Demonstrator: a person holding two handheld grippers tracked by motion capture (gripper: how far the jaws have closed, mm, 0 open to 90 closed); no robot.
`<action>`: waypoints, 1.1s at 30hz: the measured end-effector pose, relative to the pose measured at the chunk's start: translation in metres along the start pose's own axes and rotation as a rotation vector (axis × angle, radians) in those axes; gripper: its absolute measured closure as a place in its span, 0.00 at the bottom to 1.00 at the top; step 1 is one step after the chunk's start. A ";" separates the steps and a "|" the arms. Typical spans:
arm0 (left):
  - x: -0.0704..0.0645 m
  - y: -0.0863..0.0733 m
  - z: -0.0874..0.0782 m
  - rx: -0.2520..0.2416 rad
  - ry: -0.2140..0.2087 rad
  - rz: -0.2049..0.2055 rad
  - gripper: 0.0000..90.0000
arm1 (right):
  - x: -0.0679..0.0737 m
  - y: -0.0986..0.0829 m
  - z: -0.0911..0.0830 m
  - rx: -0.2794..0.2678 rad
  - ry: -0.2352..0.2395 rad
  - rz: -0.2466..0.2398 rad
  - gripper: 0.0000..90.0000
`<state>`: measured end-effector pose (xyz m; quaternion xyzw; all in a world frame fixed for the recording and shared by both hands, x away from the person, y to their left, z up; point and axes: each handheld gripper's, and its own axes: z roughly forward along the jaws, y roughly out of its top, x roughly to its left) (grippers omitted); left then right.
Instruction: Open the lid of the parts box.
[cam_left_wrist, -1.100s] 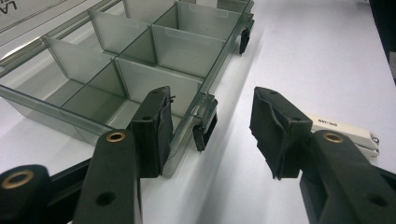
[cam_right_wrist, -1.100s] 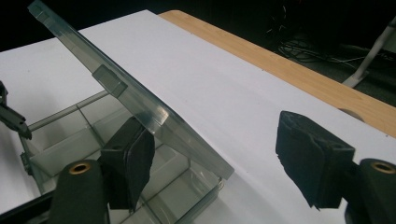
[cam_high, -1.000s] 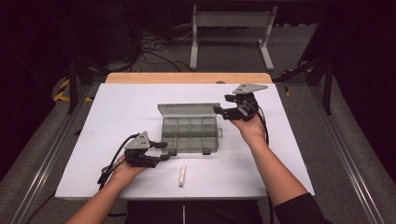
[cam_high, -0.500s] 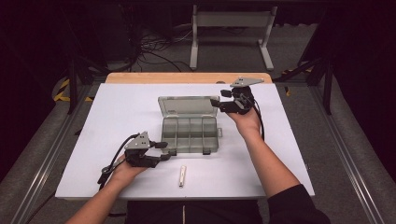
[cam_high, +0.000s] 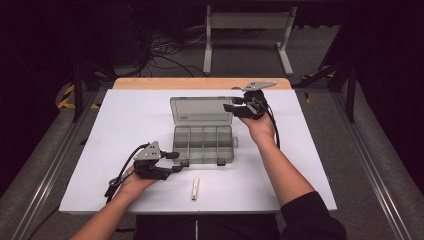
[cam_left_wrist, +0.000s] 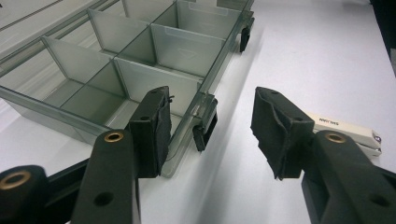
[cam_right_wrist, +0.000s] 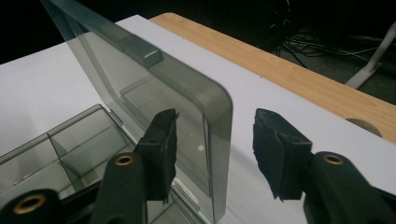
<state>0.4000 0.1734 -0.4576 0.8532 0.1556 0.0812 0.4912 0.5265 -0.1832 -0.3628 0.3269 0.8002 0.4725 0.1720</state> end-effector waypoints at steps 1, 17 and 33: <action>0.000 0.000 0.000 0.000 0.000 0.001 0.53 | 0.000 0.000 0.001 0.005 0.001 0.002 0.60; 0.000 0.000 0.000 0.008 0.003 0.015 0.53 | -0.007 -0.006 0.024 0.060 -0.013 -0.003 0.67; -0.001 0.000 0.001 0.009 -0.003 0.015 0.53 | -0.011 -0.007 0.039 0.091 -0.036 0.014 0.56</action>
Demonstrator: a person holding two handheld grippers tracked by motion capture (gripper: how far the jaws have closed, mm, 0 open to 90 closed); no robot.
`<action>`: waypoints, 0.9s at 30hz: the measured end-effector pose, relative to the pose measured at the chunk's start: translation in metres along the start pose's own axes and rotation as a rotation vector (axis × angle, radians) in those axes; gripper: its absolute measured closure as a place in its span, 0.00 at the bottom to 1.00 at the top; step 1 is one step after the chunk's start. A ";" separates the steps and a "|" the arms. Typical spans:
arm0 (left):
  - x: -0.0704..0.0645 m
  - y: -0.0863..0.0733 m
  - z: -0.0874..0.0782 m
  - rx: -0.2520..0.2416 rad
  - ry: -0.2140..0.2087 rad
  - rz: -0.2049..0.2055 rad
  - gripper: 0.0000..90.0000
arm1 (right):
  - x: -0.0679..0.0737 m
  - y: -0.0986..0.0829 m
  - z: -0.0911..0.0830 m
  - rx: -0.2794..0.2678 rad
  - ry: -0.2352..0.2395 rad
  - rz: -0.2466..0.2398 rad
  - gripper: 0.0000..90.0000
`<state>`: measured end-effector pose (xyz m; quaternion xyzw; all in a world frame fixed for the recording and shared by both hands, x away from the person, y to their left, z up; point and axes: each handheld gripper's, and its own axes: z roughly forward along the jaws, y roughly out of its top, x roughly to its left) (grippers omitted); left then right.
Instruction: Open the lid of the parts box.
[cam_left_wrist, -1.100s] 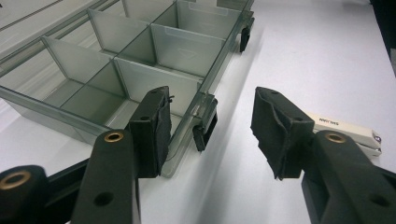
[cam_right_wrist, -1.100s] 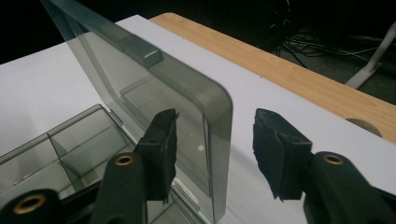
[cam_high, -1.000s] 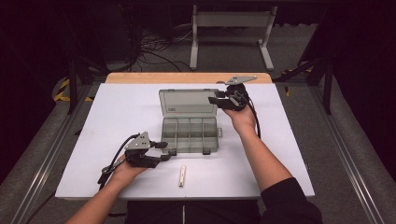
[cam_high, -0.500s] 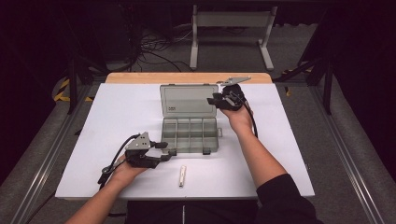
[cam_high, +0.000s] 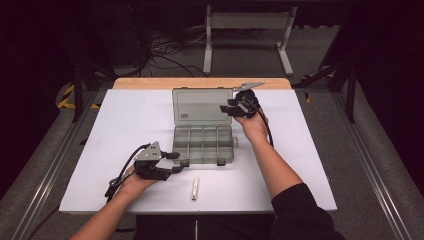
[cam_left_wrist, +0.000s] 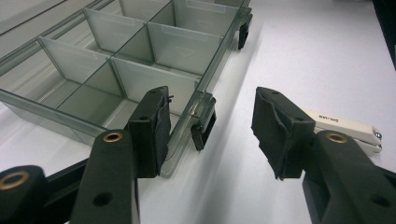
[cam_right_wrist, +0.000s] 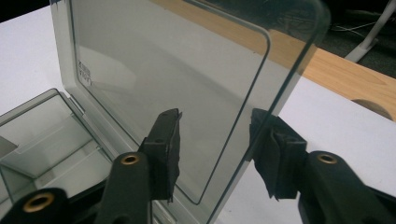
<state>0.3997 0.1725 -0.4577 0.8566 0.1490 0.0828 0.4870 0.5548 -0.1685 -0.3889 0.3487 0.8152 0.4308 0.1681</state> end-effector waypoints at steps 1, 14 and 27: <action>0.000 0.000 0.000 0.002 0.000 0.000 0.53 | 0.000 0.000 0.001 0.003 -0.002 0.005 0.55; 0.000 0.000 0.000 0.001 0.001 0.000 0.54 | -0.001 -0.005 0.014 0.029 -0.003 0.035 0.42; 0.000 0.000 0.000 0.000 0.003 0.005 0.53 | -0.002 -0.010 0.022 0.057 -0.008 0.056 0.36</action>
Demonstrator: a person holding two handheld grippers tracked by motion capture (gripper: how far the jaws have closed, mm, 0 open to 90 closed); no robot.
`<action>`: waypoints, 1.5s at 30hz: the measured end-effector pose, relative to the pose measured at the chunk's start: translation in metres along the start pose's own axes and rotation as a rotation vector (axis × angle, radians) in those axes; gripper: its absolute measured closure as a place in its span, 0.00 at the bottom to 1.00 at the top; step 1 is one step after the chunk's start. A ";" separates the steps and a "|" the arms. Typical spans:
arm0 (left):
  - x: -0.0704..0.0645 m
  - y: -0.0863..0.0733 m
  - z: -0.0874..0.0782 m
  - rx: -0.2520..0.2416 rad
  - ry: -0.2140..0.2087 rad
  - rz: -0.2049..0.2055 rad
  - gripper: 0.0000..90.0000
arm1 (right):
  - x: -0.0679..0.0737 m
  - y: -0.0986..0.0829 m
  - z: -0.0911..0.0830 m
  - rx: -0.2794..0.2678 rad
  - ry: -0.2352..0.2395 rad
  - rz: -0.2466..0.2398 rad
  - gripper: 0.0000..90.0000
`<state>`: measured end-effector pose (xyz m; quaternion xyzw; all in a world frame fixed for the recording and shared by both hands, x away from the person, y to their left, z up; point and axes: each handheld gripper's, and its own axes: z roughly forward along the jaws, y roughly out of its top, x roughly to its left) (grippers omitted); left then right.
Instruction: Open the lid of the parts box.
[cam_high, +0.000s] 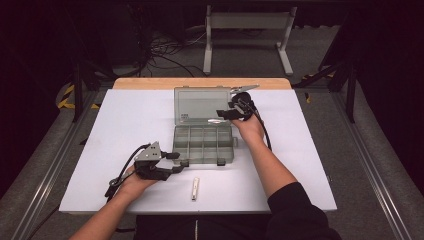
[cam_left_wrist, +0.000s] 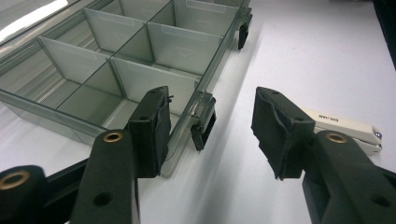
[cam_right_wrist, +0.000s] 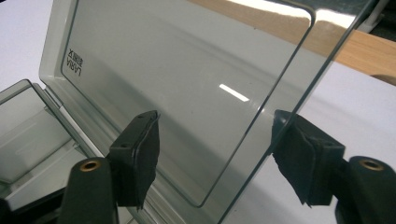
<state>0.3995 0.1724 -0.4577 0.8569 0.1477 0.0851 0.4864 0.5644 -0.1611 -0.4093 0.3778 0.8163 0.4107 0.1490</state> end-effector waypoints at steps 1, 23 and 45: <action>0.000 0.000 0.000 0.000 0.000 0.000 0.53 | 0.000 0.000 0.000 0.003 0.001 0.000 0.36; 0.000 0.000 0.000 0.001 -0.002 0.001 0.51 | 0.000 -0.007 0.012 0.063 0.016 0.049 0.24; -0.001 0.000 0.000 0.001 -0.007 -0.003 0.50 | -0.007 -0.017 0.019 0.128 0.047 0.104 0.20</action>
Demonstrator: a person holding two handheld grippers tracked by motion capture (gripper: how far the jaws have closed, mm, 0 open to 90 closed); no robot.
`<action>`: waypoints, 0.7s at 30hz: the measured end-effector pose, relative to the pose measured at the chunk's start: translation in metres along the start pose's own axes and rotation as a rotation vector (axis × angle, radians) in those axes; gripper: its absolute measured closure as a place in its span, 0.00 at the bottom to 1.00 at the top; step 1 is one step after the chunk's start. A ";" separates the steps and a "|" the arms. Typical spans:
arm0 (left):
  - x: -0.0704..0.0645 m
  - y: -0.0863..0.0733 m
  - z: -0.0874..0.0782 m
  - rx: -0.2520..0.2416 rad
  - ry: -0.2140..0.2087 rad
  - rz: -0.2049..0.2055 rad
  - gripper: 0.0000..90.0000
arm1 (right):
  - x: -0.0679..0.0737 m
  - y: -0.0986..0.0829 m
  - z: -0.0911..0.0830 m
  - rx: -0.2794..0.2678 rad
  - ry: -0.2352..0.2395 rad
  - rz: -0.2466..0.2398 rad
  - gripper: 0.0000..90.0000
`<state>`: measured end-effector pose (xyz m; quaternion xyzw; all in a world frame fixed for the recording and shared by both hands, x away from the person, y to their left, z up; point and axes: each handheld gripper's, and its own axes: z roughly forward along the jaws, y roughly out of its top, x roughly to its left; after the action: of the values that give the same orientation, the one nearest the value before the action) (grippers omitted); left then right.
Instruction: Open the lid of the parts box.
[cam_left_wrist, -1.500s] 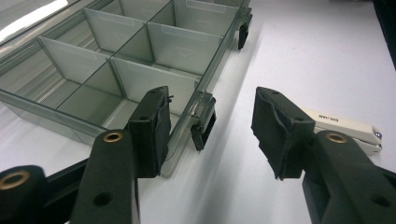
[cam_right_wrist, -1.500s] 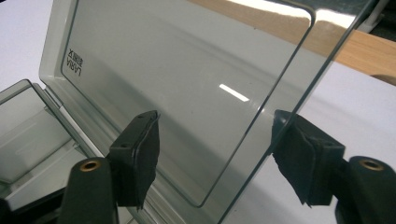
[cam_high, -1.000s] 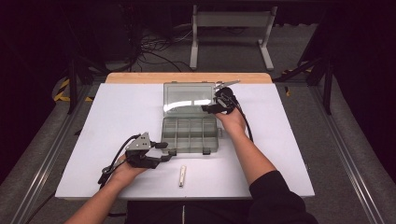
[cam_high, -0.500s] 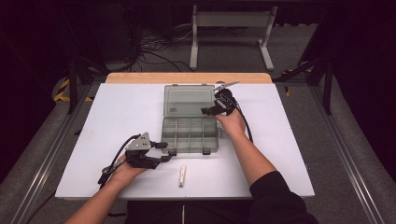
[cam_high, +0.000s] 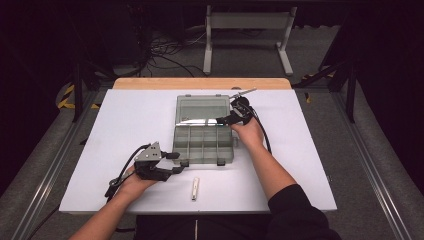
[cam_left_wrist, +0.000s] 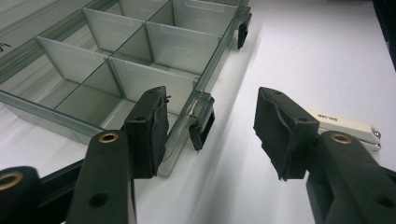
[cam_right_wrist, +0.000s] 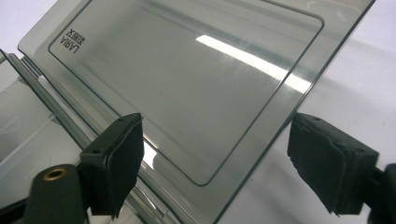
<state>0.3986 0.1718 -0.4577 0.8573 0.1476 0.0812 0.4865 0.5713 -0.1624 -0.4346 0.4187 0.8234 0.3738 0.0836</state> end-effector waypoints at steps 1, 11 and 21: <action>0.000 0.000 0.000 0.001 0.001 0.002 0.50 | -0.001 -0.001 0.000 0.001 0.001 0.000 0.20; -0.003 0.007 -0.009 -0.033 0.017 0.024 0.38 | 0.003 -0.006 -0.023 -0.046 -0.016 -0.028 0.21; -0.001 0.015 -0.029 -0.095 0.066 -0.006 0.22 | 0.037 -0.016 -0.068 -0.152 0.036 -0.146 0.25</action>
<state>0.3917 0.1874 -0.4305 0.8297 0.1621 0.1146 0.5218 0.5072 -0.1775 -0.3907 0.3432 0.8223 0.4356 0.1275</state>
